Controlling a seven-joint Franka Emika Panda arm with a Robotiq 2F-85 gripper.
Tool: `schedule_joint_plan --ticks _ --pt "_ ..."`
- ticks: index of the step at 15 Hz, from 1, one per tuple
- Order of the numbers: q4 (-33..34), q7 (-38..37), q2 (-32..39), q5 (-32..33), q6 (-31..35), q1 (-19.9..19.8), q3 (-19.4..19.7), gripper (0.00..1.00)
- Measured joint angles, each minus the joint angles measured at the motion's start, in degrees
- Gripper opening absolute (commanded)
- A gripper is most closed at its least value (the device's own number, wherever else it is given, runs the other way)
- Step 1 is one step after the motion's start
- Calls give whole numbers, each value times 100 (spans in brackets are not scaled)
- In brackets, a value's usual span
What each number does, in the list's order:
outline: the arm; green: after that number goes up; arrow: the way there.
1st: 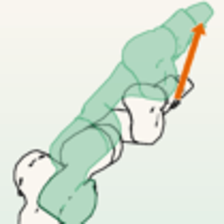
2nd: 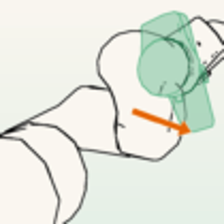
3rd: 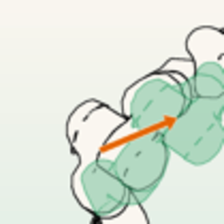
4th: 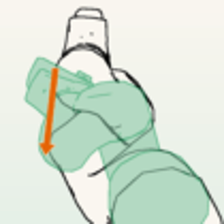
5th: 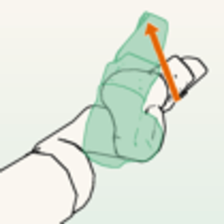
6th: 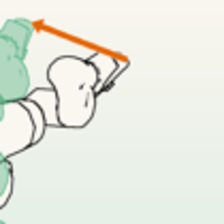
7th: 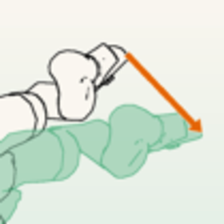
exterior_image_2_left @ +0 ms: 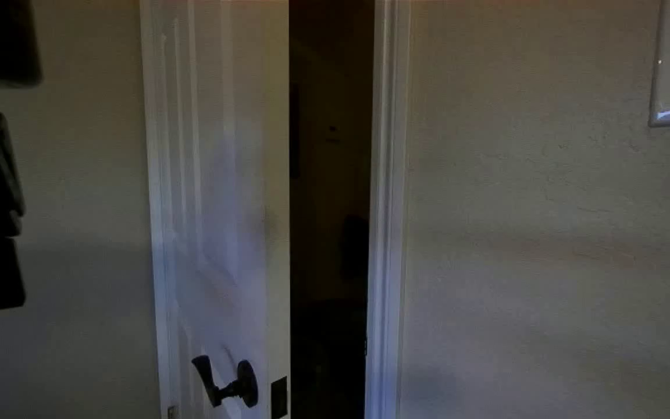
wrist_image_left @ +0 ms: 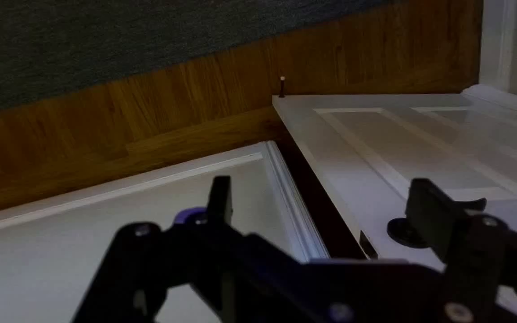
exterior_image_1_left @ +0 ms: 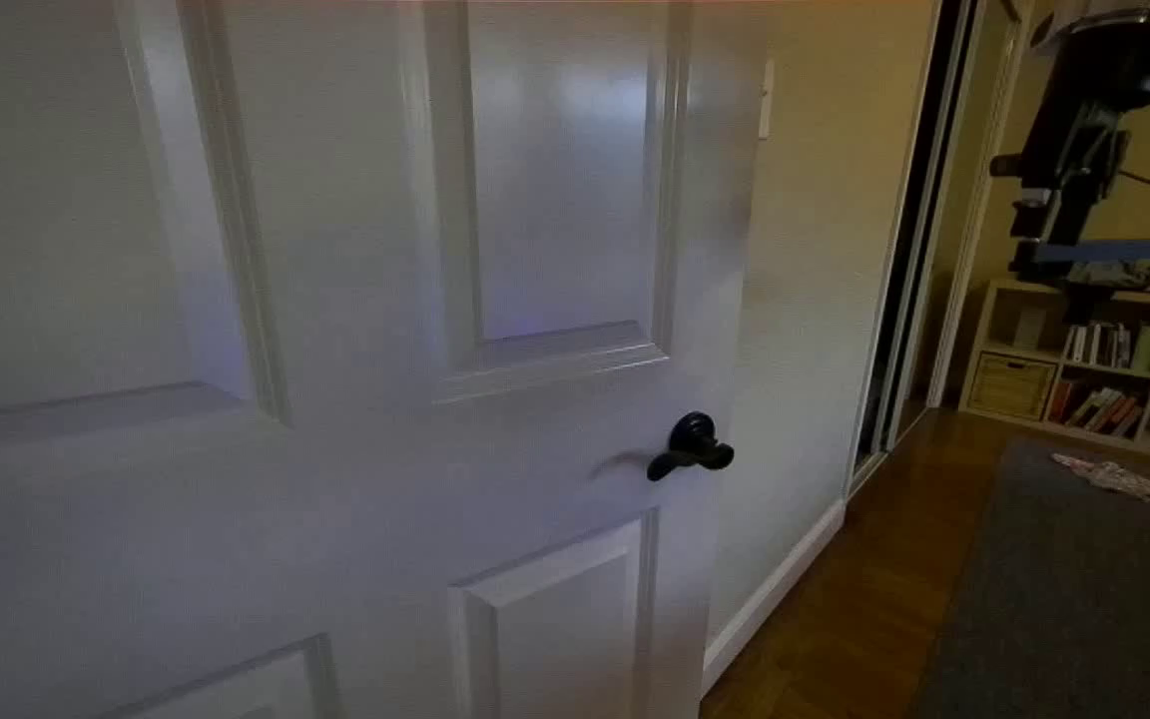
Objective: Close the door
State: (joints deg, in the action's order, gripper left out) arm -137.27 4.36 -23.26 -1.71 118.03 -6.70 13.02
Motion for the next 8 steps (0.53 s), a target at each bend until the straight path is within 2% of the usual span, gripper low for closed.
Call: schedule_joint_plan --ticks 8 --pt "0 -14 3 0 0 -4 -57 100"
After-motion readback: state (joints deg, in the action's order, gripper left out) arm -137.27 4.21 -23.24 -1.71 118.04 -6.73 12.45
